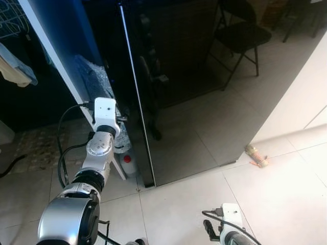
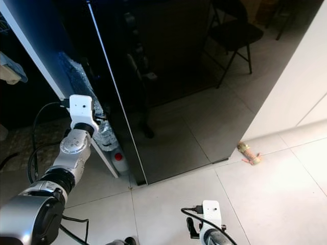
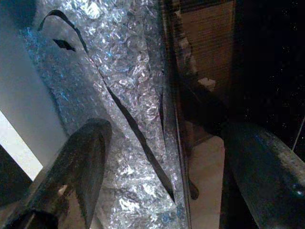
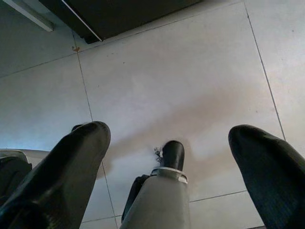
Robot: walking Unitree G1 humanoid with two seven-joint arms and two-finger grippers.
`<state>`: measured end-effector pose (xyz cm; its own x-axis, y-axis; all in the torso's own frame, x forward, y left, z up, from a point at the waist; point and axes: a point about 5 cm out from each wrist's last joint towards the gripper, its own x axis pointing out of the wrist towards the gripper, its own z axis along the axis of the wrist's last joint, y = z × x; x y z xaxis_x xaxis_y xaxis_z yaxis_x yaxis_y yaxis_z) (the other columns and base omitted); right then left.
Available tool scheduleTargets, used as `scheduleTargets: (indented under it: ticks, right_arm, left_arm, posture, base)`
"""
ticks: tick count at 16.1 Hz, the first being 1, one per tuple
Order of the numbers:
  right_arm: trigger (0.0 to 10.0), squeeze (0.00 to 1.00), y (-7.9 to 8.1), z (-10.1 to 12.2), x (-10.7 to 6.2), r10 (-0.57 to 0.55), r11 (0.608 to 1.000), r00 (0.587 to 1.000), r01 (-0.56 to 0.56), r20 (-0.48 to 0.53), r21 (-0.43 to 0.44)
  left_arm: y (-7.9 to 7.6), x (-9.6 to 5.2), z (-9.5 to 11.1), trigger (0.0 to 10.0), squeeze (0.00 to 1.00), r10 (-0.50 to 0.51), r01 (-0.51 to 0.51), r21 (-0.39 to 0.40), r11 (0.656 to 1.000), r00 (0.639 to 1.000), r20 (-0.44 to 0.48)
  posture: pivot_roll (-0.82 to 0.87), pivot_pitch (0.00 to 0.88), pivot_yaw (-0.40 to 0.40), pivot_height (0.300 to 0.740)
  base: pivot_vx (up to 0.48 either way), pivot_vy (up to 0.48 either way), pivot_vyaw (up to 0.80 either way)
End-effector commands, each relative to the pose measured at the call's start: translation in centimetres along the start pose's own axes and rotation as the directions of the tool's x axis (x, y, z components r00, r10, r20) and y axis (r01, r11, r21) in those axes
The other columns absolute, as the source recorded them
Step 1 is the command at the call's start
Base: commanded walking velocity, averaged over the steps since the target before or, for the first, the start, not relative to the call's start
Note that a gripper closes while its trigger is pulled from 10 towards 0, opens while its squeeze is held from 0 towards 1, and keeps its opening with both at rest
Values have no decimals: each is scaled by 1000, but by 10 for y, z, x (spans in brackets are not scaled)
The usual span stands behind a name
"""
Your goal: Restocking fridge
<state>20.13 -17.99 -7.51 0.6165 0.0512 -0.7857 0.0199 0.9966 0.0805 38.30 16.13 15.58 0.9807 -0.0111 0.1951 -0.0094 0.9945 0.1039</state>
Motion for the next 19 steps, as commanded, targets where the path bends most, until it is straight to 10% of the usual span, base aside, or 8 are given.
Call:
scheduleTargets:
  ticks: [1,12,17,19]
  right_arm:
    - [10000,0,2,-6,0,8,1000,1000,-8,-25,-1]
    - [10000,0,6,-6,0,8,1000,1000,-8,-15,18]
    - [10000,0,6,-5,0,4,1000,1000,-4,-11,15]
    - [10000,0,5,-5,0,-24,999,1000,24,0,31]
  left_arm:
    - [6,-2,-2,10000,0,36,-36,-6,999,999,7]
    - [-9,-65,-52,10000,0,-58,57,-12,998,998,-25]
    - [4,-107,-115,10000,0,-47,70,45,997,918,-394]
    - [0,-131,-142,10000,0,-50,77,21,997,811,-583]
  posture:
    - [-45,121,32,740]
    - [-63,141,67,740]
    - [-64,137,63,740]
    - [-67,127,68,740]
  base:
    - [0,0,0]
    - [0,0,0]
    - [0,0,0]
    - [0,0,0]
